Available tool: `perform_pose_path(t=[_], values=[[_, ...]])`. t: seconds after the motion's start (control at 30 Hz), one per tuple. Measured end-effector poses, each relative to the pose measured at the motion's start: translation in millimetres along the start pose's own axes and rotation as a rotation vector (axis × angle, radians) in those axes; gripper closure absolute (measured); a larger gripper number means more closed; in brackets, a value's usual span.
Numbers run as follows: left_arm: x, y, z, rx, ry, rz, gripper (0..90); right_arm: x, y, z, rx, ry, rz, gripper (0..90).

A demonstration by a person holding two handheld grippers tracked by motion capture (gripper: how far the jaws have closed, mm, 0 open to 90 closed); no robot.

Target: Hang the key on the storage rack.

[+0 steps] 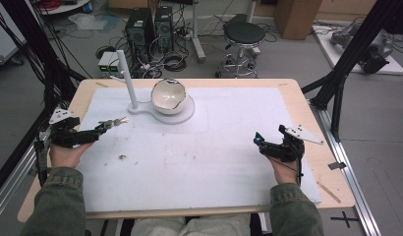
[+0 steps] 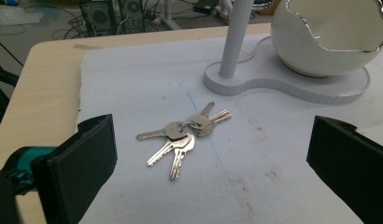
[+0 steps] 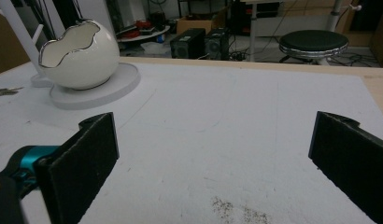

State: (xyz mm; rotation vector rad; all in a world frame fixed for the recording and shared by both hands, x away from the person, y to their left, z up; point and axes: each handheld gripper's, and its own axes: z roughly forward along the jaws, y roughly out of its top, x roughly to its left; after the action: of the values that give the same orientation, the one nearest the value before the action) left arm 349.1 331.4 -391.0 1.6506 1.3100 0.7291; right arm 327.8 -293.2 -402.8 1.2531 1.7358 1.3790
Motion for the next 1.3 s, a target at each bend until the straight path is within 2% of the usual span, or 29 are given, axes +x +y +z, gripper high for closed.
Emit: perform_pose_path(t=[0.2,0.33,0.6,0.63,0.8,0.97,1.03,1.17,1.2,1.23,1.3], values=[[-3.5,12.0,5.6,0.025,-0.008,0.027,2.2,-0.5,-0.1,-0.9,-0.004,0.001,-0.001,0.6],[-6.5,17.5,14.3,0.069,-0.015,0.063,2.2,-0.9,-0.2,-0.9,0.002,-0.003,0.005,0.6],[-7.6,27.4,25.3,0.111,-0.024,0.081,2.2,-0.5,-0.4,-0.7,0.007,-0.002,0.006,0.6],[-8.8,30.9,26.8,0.128,-0.034,0.099,2.2,-0.4,-0.4,-0.7,0.008,-0.001,0.007,0.6],[-9.4,38.1,31.1,0.142,-0.048,0.107,2.2,0.5,-0.4,-0.7,0.005,-0.004,0.002,0.6],[-9.5,41.9,43.8,0.168,-0.051,0.115,2.2,-0.8,-0.3,-1.7,0.002,-0.016,0.012,0.6],[-8.5,41.4,48.0,0.179,-0.052,0.114,2.2,-1.3,-0.3,-2.2,0.005,-0.008,0.024,0.5],[-5.7,40.3,58.4,0.217,-0.043,0.126,2.2,-1.5,-0.7,-0.9,0.014,0.011,0.013,0.6],[-5.7,40.3,58.4,0.217,-0.043,0.126,2.2,-1.5,-0.7,-0.9,0.014,0.011,0.013,0.6],[-6.5,40.8,60.6,0.196,-0.060,0.111,2.2,-1.2,-0.7,0.0,0.014,0.013,0.004,0.6],[-7.9,40.1,63.7,0.187,-0.054,0.122,2.2,-0.7,-0.8,0.5,0.016,0.013,0.002,0.6]])
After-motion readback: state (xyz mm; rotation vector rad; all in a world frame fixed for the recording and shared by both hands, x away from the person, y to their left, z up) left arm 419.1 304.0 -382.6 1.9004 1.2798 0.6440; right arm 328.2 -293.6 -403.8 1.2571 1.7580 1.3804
